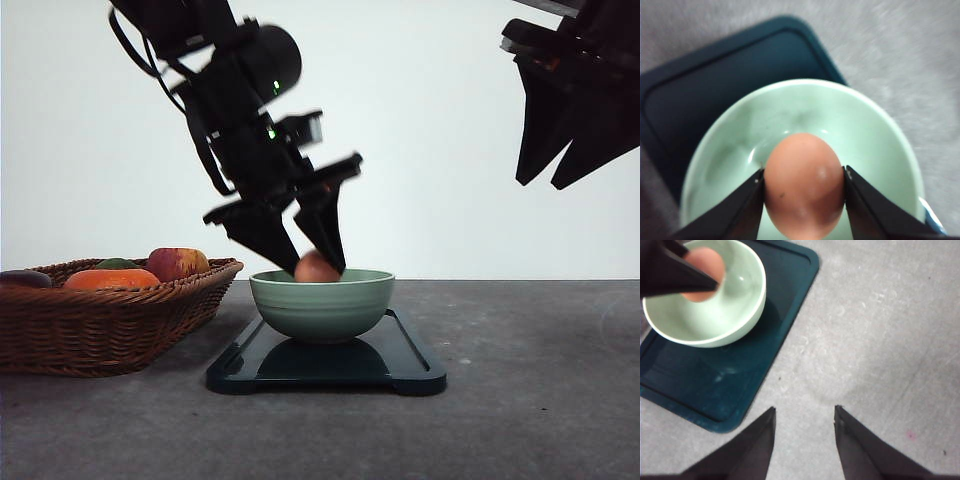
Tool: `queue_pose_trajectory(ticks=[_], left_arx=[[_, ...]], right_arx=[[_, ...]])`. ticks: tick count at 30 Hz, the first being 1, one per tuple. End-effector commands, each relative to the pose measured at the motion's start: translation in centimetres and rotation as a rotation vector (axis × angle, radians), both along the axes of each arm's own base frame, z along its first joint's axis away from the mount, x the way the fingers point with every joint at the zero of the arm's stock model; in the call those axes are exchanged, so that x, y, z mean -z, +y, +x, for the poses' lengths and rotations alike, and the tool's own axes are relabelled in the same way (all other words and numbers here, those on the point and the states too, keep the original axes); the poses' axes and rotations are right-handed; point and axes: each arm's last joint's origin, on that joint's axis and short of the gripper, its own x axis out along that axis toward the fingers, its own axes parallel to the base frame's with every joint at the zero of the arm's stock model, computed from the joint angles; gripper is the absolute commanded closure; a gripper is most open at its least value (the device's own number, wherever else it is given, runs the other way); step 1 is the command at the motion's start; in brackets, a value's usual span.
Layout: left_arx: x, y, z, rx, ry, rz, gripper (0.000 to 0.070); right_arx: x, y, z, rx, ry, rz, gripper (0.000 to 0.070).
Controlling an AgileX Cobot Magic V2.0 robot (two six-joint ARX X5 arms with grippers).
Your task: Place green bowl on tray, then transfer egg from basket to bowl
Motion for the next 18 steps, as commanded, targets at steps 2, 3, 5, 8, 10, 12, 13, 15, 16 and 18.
queue_pose_trajectory(ticks=[2, 3, 5, 8, 10, 12, 13, 15, 16, 18], left_arx=[[0.9, -1.2, 0.3, 0.021, -0.007, 0.007, 0.0508], [1.2, -1.3, 0.3, 0.024, -0.002, 0.011, 0.0508], [2.0, -1.6, 0.3, 0.025, 0.01, 0.025, 0.0508], [2.8, -1.9, 0.3, 0.026, 0.021, 0.048, 0.0508], [2.9, -1.9, 0.3, 0.029, 0.02, 0.049, 0.0506], [2.8, -2.0, 0.3, 0.038, 0.012, 0.049, 0.0497], [2.8, -2.1, 0.3, 0.041, 0.009, 0.048, 0.0473], [2.8, -2.1, 0.2, 0.041, 0.01, 0.049, 0.0371], [2.8, -2.1, 0.2, 0.041, 0.013, 0.05, 0.0313], [2.9, -2.1, 0.2, 0.042, 0.019, 0.054, 0.0237]], right_arx=[[-0.1, 0.2, 0.1, -0.001, 0.007, 0.004, 0.0473], [0.0, 0.1, 0.0, -0.001, 0.009, 0.003, 0.0473], [0.0, 0.1, 0.0, -0.001, 0.011, 0.002, 0.0473], [0.0, 0.1, 0.0, -0.001, 0.011, 0.002, 0.0473], [0.0, 0.1, 0.0, -0.001, 0.014, 0.001, 0.0473], [0.0, 0.1, 0.0, -0.001, 0.019, -0.001, 0.0473], [0.0, 0.1, -0.1, -0.001, 0.022, -0.003, 0.0473], [0.1, 0.1, -0.1, -0.001, 0.027, -0.005, 0.0473], [0.1, 0.1, -0.1, -0.001, 0.029, -0.006, 0.0473], [0.1, 0.1, -0.1, -0.001, 0.031, -0.007, 0.0473]])
